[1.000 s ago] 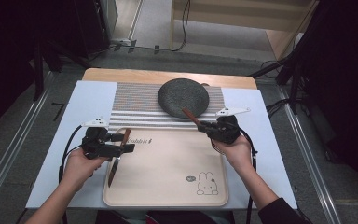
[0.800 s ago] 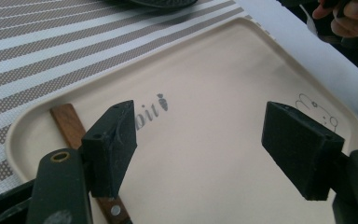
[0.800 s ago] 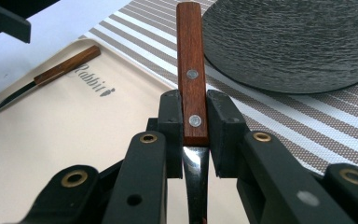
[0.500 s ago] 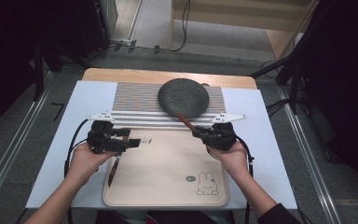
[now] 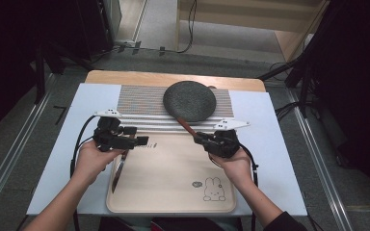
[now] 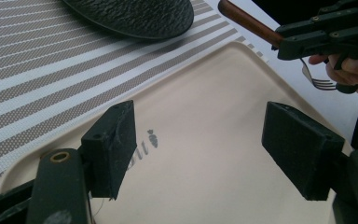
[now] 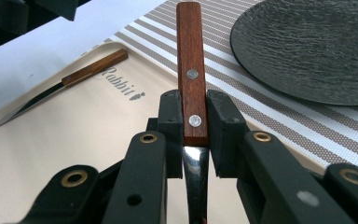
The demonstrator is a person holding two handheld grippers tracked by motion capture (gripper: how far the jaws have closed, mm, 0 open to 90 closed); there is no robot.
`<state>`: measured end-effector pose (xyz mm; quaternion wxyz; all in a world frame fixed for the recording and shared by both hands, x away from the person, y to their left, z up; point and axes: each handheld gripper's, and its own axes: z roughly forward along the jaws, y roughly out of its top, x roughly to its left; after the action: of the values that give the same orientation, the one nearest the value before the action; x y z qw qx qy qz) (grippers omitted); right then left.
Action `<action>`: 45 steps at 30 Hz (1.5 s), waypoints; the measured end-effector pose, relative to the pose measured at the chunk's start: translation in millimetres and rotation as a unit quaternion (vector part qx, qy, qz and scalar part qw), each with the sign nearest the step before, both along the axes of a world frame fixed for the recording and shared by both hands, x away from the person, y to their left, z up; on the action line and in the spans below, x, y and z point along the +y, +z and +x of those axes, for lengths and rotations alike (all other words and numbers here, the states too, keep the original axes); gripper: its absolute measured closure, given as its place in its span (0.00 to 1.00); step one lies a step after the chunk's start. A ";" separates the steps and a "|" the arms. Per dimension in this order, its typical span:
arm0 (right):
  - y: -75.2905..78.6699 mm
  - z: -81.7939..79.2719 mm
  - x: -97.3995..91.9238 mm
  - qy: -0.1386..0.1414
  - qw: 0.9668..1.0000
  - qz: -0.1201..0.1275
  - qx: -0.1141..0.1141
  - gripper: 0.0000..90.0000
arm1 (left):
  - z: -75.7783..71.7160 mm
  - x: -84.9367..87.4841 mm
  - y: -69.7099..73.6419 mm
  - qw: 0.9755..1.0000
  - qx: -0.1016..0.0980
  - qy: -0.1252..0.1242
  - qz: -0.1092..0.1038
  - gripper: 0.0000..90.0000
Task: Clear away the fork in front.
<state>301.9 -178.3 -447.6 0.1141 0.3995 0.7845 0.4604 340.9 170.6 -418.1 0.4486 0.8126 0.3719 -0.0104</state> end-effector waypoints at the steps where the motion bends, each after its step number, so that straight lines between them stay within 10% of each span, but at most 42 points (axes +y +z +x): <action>1: 0.4 -0.7 1.0 -0.001 1.000 0.001 -0.001 0.83 | 0.3 -1.0 0.6 1.000 0.000 0.000 0.001 0.30; 45: -3.9 -1.7 36.1 0.006 1.000 0.018 -0.015 0.83 | 21.5 -59.0 11.6 1.000 0.006 -0.013 0.000 0.30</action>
<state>300.2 -142.3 -451.5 0.1160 0.3903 0.7764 0.4811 362.4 111.6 -406.5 0.4462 0.8175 0.3636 -0.0208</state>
